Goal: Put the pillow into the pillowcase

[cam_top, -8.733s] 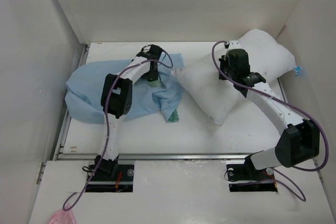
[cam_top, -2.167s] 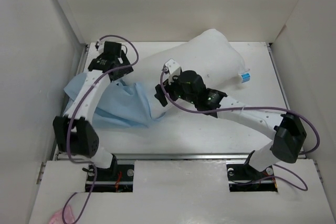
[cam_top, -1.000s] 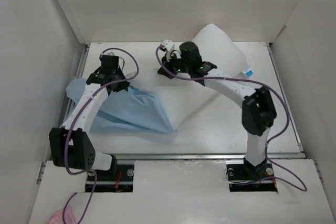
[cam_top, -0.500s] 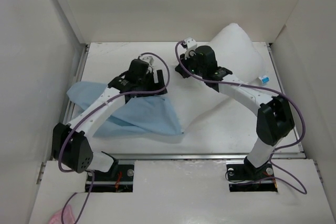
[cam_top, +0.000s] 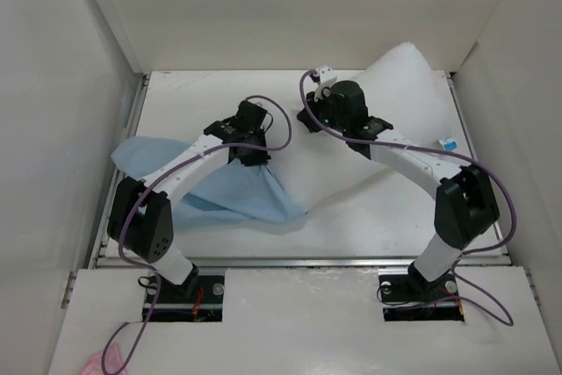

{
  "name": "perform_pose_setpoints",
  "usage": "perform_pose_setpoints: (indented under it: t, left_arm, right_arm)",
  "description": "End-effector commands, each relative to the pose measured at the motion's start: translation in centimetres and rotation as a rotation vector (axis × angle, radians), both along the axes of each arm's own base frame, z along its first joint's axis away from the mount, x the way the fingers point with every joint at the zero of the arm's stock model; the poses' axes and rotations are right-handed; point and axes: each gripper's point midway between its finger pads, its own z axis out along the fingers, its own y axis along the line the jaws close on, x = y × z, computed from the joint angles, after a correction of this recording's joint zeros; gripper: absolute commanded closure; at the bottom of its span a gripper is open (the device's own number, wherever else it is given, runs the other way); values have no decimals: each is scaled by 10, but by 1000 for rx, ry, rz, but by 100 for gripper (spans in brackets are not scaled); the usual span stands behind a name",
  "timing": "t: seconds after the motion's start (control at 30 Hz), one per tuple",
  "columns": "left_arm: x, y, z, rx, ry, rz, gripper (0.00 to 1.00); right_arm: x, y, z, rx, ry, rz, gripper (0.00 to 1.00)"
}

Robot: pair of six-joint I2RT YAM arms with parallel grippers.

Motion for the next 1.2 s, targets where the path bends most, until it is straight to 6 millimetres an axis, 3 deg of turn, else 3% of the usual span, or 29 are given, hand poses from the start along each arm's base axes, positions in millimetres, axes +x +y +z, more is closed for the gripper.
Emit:
perform_pose_setpoints:
  t: [0.0, 0.07, 0.1, 0.13, 0.17, 0.2, 0.23, 0.3, 0.33, 0.4, 0.43, 0.47, 0.53, 0.57, 0.6, 0.63, 0.67, 0.7, 0.73, 0.77, 0.8, 0.83, 0.87, 0.9, 0.93, 1.0, 1.03, 1.17]
  left_arm:
    - [40, 63, 61, 95, -188, 244, 100]
    - [55, 96, 85, 116, -249, 351, 100]
    - [58, 104, 92, 114, -255, 374, 100]
    - [65, 115, 110, 126, -295, 427, 100]
    - [69, 122, 115, 141, -303, 450, 100]
    - [69, 128, 117, 160, -291, 463, 100]
    - [75, 131, 131, 147, -313, 479, 100]
    - [82, 125, 135, 135, -316, 459, 100]
    - [83, 123, 138, 126, -322, 444, 100]
    - [89, 113, 147, 90, -336, 407, 100]
    - [92, 112, 152, 80, -352, 409, 100]
    - [93, 103, 157, 65, -367, 373, 100]
    - [99, 90, 169, 22, -399, 335, 100]
    - [104, 88, 169, 22, -399, 335, 100]
    - [110, 89, 185, 34, -436, 355, 100]
    - [118, 88, 179, 53, -422, 361, 100]
    - [123, 89, 180, 66, -422, 371, 100]
    - [132, 88, 196, 62, -461, 379, 100]
    - [137, 90, 197, 85, -461, 383, 100]
    - [145, 90, 181, 121, -422, 385, 100]
    - [150, 90, 181, 133, -420, 392, 100]
    - [158, 93, 203, 117, -461, 414, 100]
    - [166, 88, 196, 118, -443, 404, 100]
    - [169, 87, 204, 110, -457, 406, 100]
    - [170, 85, 222, 84, -495, 399, 100]
    - [177, 86, 234, 82, -539, 403, 100]
    - [177, 88, 255, 65, -585, 420, 100]
    - [176, 80, 276, 27, -618, 375, 100]
  right_arm:
    - [-11, -12, 25, 22, -82, 30, 100]
    - [-27, -8, 25, 27, -113, 94, 100]
    - [-40, -8, 4, 4, -92, 122, 100]
    - [-45, -11, 11, 20, -121, 121, 100]
    - [-53, -10, 8, 21, -121, 132, 100]
    - [-64, -15, -12, 1, -94, 147, 100]
    - [-70, -16, -5, 22, -124, 158, 100]
    - [-81, -15, -19, 8, -139, 203, 100]
    - [-95, -5, -29, 6, -125, 245, 100]
    - [-103, 8, -35, -5, -122, 301, 100]
    - [-113, 25, -31, 3, -130, 364, 100]
    - [-119, 36, -44, -15, -107, 413, 100]
    - [-131, 55, -48, -38, -114, 515, 100]
    - [-145, 73, -42, -43, -125, 580, 100]
    - [-155, 77, -51, -77, -111, 617, 100]
    - [-164, 83, -51, -76, -112, 640, 100]
    - [-182, 85, -59, -88, -107, 685, 100]
    - [-186, 83, -54, -75, -121, 693, 100]
    - [-195, 84, -53, -65, -125, 719, 100]
    - [-202, 83, -54, -54, -115, 749, 100]
    - [-206, 82, -58, -52, -103, 763, 100]
    - [-213, 80, -60, -47, -89, 786, 100]
    - [-219, 82, -65, -47, -76, 808, 100]
    - [-226, 89, -64, -37, -72, 842, 100]
    - [-230, 91, -77, -59, -29, 855, 100]
    - [-240, 99, -87, -79, -3, 901, 100]
    - [-252, 104, -93, -79, 26, 945, 100]
    - [-255, 114, -129, -115, 112, 984, 100]
